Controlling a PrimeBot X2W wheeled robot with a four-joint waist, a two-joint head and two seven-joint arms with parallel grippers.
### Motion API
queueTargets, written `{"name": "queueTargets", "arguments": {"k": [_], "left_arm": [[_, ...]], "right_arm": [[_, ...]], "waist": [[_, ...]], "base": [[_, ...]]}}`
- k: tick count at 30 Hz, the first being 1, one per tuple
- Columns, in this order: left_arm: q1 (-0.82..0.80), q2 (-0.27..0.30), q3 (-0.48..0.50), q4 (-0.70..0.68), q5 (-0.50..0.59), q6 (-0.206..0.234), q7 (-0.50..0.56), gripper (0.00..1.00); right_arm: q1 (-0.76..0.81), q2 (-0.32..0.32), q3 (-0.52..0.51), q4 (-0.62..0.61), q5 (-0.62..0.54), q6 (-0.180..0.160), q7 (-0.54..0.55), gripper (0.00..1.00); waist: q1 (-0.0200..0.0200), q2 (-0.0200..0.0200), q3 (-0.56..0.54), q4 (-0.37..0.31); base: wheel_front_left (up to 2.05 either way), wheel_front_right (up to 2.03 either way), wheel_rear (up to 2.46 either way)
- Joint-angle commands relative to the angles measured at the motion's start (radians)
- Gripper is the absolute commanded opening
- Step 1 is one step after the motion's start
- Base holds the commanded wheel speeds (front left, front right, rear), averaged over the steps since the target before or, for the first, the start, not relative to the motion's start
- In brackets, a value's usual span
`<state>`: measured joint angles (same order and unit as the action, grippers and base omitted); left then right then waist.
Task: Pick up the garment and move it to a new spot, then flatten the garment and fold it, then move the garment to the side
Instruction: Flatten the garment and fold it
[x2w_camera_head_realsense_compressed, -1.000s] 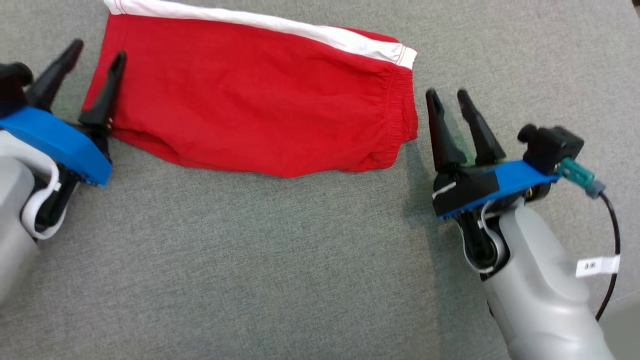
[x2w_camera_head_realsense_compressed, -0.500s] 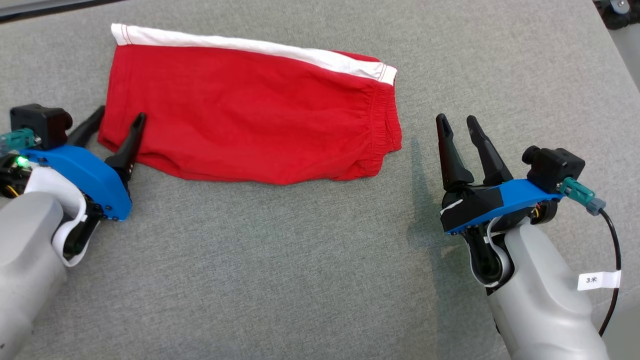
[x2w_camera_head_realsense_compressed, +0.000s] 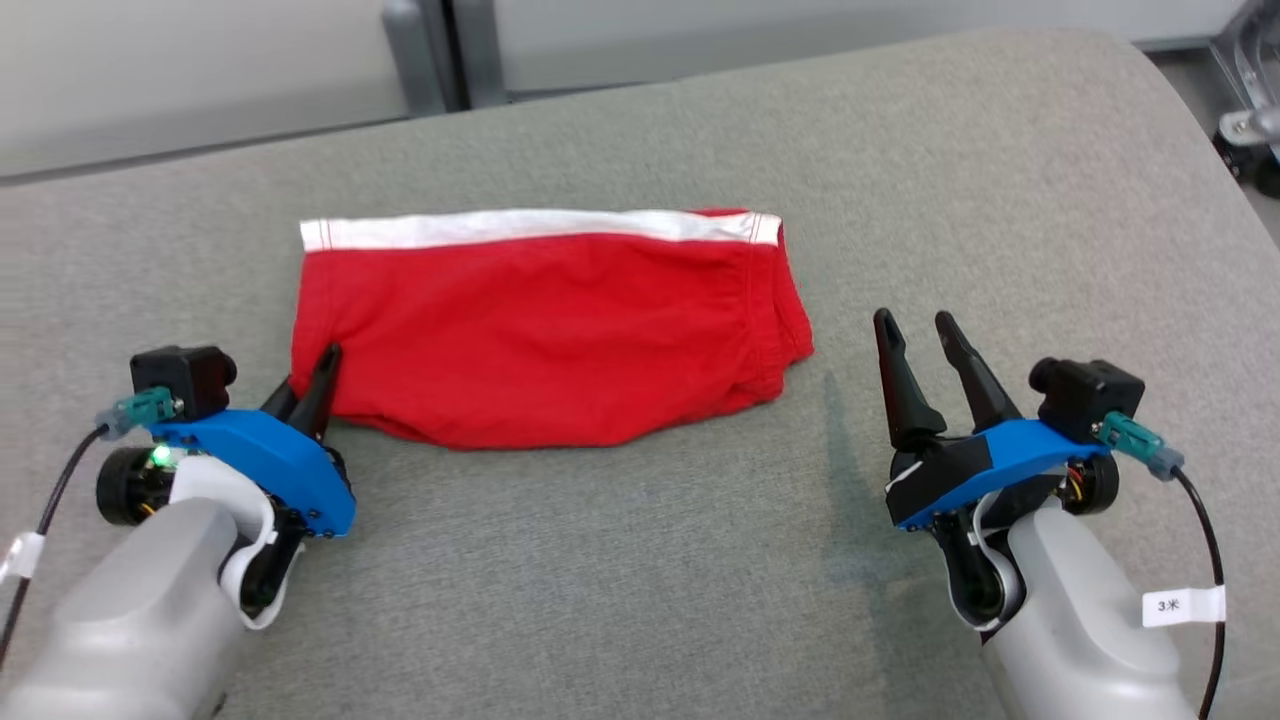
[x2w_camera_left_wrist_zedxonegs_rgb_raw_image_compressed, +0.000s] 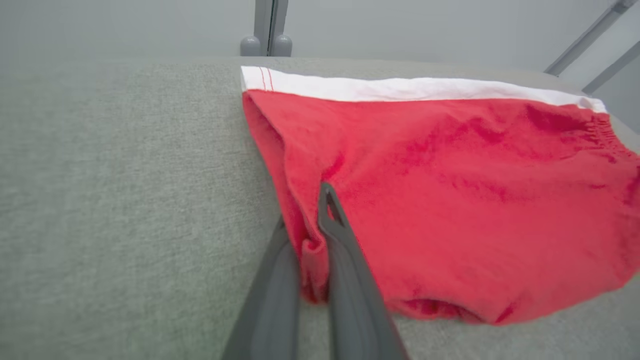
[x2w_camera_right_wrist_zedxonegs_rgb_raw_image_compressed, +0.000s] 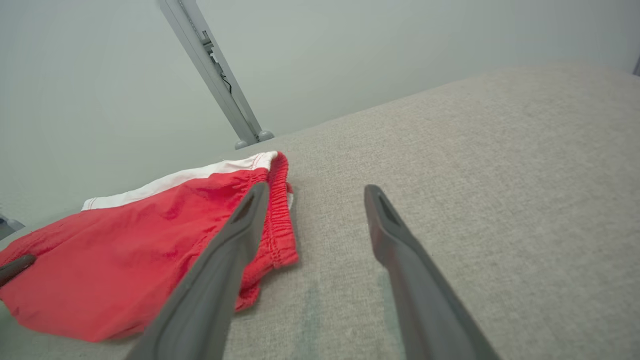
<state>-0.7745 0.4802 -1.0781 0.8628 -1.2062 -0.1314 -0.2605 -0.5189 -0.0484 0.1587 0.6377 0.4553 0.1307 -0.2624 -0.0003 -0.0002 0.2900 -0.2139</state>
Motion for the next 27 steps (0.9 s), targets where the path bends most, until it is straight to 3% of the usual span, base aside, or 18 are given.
{"name": "queueTargets", "arguments": {"k": [1,13,14,15,16,27], "left_arm": [[0.036,-0.03,0.067,0.003,0.004,0.004,-0.005,0.0],[0.257,-0.16,0.34,-0.015,0.198,0.031,-0.006,0.0],[0.265,-0.166,0.361,-0.021,0.222,0.035,-0.006,0.13],[0.272,-0.174,0.378,-0.031,0.247,0.038,-0.006,0.42],[0.282,-0.182,0.398,-0.042,0.271,0.044,-0.006,1.0],[0.357,-0.241,0.6,-0.195,0.532,0.034,-0.006,1.0]], "right_arm": [[0.024,-0.004,-0.006,0.016,0.005,0.0,-0.004,1.0],[0.029,-0.004,-0.016,0.077,-0.03,0.0,-0.004,1.0],[0.025,-0.004,-0.015,0.08,-0.031,0.0,-0.004,1.0],[0.02,-0.004,-0.016,0.083,-0.033,0.0,-0.004,1.0],[0.015,-0.004,-0.017,0.086,-0.037,0.0,-0.004,1.0],[-0.062,-0.004,-0.053,0.173,-0.092,0.0,-0.003,1.0]], "waist": [[0.0003,0.0002,-0.024,0.016],[0.0003,0.0002,-0.082,0.111],[0.0003,0.0002,-0.083,0.119],[0.0003,0.0002,-0.083,0.129],[0.0003,0.0002,-0.082,0.138],[0.0003,0.0002,-0.06,0.247]], "base": [[0.0,0.0,0.0],[0.0,0.0,0.0],[0.0,0.0,0.0],[0.0,0.0,0.0],[0.0,0.0,0.0],[0.0,0.0,0.0]]}}
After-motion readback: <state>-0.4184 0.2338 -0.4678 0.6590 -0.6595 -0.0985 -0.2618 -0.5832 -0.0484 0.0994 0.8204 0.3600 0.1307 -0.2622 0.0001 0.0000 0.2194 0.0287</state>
